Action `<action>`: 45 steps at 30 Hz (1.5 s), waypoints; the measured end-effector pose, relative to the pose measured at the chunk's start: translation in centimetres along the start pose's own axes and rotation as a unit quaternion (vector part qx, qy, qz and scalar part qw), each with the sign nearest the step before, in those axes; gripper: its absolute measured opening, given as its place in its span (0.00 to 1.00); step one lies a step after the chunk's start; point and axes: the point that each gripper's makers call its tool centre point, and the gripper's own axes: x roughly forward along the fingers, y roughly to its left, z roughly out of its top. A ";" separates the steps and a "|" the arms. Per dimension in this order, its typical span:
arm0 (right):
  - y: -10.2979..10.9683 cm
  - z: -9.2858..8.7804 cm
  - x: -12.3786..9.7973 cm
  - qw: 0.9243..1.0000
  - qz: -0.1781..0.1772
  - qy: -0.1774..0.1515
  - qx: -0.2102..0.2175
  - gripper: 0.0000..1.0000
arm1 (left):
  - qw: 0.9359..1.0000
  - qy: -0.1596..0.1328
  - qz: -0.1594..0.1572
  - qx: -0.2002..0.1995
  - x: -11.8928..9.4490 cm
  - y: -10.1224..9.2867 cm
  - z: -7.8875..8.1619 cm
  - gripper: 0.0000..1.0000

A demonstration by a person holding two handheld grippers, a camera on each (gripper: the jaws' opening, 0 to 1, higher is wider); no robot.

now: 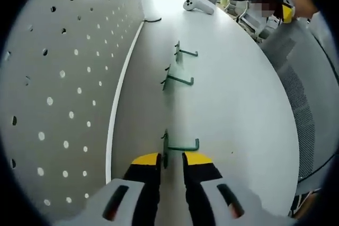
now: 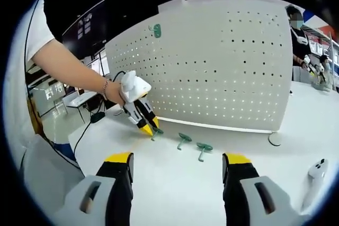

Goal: Insert the hook assembly into the mounting plate slot until the hook locks in place.

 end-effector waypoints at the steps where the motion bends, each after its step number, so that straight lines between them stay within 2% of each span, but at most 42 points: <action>1: 0.0 0.0 0.0 1.000 0.000 0.000 0.000 0.66 | 1.000 0.001 0.001 0.002 0.0 0.0 0.0 0.16; 3: 0.0 0.0 0.0 1.000 0.000 0.000 0.000 0.66 | 1.000 0.003 0.005 0.013 0.0 -0.1 0.0 0.15; 10: 0.1 -0.1 0.0 1.000 0.004 0.002 0.000 0.65 | 1.000 0.006 0.008 0.013 -0.1 0.1 0.0 0.13; 27: 0.2 0.0 -0.1 1.000 0.003 0.001 0.001 0.64 | 1.000 0.016 0.025 -0.001 -0.2 0.8 -0.4 0.05; 45: 0.2 0.0 0.0 1.000 0.006 0.002 0.000 0.64 | 0.999 0.021 0.030 -0.001 -0.2 1.0 -0.4 0.03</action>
